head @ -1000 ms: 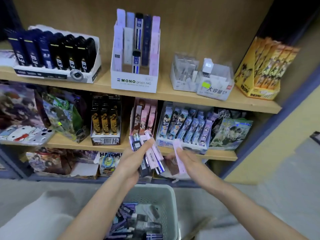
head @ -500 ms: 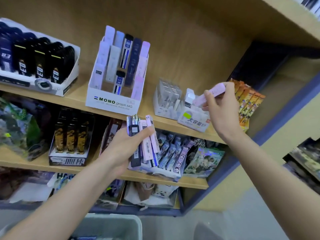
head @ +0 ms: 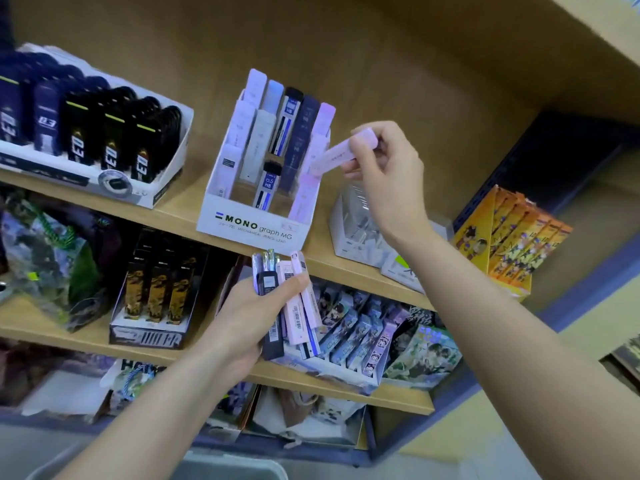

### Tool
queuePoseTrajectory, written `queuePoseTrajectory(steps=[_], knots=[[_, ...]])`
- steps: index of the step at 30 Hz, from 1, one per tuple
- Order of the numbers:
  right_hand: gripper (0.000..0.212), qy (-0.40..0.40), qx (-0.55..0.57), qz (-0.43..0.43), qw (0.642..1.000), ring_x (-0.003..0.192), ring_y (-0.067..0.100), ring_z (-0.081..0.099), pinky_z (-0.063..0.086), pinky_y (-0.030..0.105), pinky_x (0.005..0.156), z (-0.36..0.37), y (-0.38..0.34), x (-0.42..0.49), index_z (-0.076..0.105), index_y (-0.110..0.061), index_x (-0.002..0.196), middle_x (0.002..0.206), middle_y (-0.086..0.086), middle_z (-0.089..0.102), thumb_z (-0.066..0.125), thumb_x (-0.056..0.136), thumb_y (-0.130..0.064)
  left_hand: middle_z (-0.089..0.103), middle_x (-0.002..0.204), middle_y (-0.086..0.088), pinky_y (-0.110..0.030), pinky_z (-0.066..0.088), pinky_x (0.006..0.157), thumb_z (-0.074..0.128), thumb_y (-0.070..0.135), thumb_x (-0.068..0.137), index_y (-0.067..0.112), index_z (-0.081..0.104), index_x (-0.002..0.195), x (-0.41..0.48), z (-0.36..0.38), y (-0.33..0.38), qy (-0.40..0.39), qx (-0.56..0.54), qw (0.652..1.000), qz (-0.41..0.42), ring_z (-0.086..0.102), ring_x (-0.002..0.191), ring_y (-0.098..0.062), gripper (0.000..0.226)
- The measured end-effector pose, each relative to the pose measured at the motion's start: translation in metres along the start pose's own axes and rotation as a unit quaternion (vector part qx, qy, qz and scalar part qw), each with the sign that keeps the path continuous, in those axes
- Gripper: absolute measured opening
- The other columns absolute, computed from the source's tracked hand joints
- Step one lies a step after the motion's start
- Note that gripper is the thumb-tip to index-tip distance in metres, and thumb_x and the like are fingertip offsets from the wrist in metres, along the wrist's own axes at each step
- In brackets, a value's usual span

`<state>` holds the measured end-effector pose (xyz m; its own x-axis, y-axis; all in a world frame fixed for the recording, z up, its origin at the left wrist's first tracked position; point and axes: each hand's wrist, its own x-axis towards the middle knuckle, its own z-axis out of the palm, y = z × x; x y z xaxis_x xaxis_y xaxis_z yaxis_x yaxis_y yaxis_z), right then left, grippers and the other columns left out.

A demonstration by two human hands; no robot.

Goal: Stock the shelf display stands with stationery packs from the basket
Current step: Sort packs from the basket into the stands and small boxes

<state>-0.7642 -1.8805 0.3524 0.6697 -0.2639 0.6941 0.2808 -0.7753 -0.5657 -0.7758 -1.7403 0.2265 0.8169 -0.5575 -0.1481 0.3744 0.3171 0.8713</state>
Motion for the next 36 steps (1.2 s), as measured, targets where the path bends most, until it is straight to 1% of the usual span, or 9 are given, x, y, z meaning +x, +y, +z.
queuePoseTrajectory(steps=[5,11,15,20,22,25,27,32,36], knots=[[0.012,-0.032,-0.068,-0.008,0.997,0.075,0.024,0.062,0.054,0.029,0.070,0.017,-0.002,0.018,0.058,-0.008,0.089,0.079,0.006,0.061,0.048,0.093,-0.008,0.074,0.079,-0.005,-0.022,0.048,0.043,0.066,0.024,0.086,0.014,0.069,0.097,-0.001,-0.007,0.004,0.013,-0.022,1.000,-0.016,0.070,0.062,-0.016,0.015],[0.015,-0.094,-0.205,-0.048,0.973,0.076,0.032,0.056,0.049,0.043,0.079,0.015,-0.003,0.040,0.062,0.002,0.088,0.085,0.018,0.061,0.051,0.086,-0.007,0.074,0.079,-0.009,-0.041,0.048,0.069,0.067,0.032,0.086,0.013,0.069,0.096,-0.001,-0.020,0.009,0.030,-0.004,0.999,-0.021,0.067,0.066,-0.026,0.022],[0.020,-0.122,-0.267,-0.067,0.954,0.081,0.024,0.053,0.042,0.029,0.079,0.016,-0.005,0.045,0.069,-0.005,0.106,0.095,0.011,0.052,0.059,0.089,-0.011,0.074,0.083,-0.012,-0.051,0.052,0.077,0.067,0.031,0.086,0.012,0.069,0.095,-0.003,-0.028,0.015,0.035,-0.007,0.999,-0.015,0.068,0.075,-0.033,0.021],[0.030,-0.142,-0.355,-0.102,0.918,0.095,0.011,0.054,0.043,0.032,0.081,0.020,0.002,0.033,0.058,-0.007,0.125,0.110,0.005,0.051,0.052,0.096,-0.014,0.075,0.086,-0.007,-0.038,0.057,0.070,0.067,0.026,0.086,0.016,0.070,0.093,-0.005,-0.036,0.021,0.045,-0.035,0.998,0.001,0.071,0.079,-0.023,0.013],[0.035,-0.119,-0.419,-0.135,0.890,0.108,0.021,0.049,0.041,0.032,0.083,0.022,0.004,0.023,0.051,-0.006,0.132,0.121,0.009,0.050,0.048,0.098,-0.015,0.075,0.085,-0.005,-0.033,0.054,0.065,0.066,0.024,0.086,0.017,0.070,0.092,-0.006,-0.039,0.024,0.048,-0.051,0.997,0.005,0.071,0.076,-0.020,0.010],[0.029,-0.057,-0.308,-0.120,0.942,0.100,0.016,0.048,0.039,0.023,0.085,0.027,-0.005,-0.003,0.054,-0.006,0.125,0.111,0.007,0.052,0.048,0.098,-0.012,0.075,0.080,-0.002,-0.030,0.053,0.060,0.066,0.025,0.086,0.018,0.069,0.087,-0.007,-0.044,0.027,0.054,-0.066,0.996,0.007,0.071,0.068,-0.016,0.008],[0.014,-0.095,-0.202,-0.051,0.973,0.082,0.000,0.048,0.038,0.012,0.075,0.033,-0.017,-0.028,0.060,-0.015,0.105,0.094,-0.007,0.053,0.048,0.098,-0.015,0.075,0.074,-0.001,-0.026,0.051,0.050,0.067,0.025,0.085,0.017,0.069,0.086,-0.007,-0.046,0.028,0.058,-0.075,0.995,0.008,0.070,0.061,-0.013,0.008],[0.012,-0.324,-0.069,0.164,0.929,0.072,-0.005,0.056,0.042,0.012,0.067,0.048,-0.029,-0.071,0.066,-0.023,0.098,0.085,-0.017,0.061,0.056,0.094,-0.030,0.075,0.074,-0.001,-0.026,0.052,0.053,0.067,0.023,0.083,0.016,0.069,0.087,-0.007,-0.050,0.027,0.059,-0.080,0.995,0.008,0.071,0.064,-0.013,0.008],[0.021,-0.321,0.056,0.305,0.895,0.059,-0.009,0.056,0.041,0.005,0.052,0.050,-0.035,-0.070,0.067,-0.011,0.109,0.082,-0.010,0.063,0.063,0.090,-0.019,0.075,0.089,-0.008,-0.032,0.055,0.063,0.069,0.027,0.079,0.014,0.070,0.097,-0.011,-0.055,0.027,0.039,-0.081,0.996,-0.009,0.072,0.081,-0.022,0.022]])
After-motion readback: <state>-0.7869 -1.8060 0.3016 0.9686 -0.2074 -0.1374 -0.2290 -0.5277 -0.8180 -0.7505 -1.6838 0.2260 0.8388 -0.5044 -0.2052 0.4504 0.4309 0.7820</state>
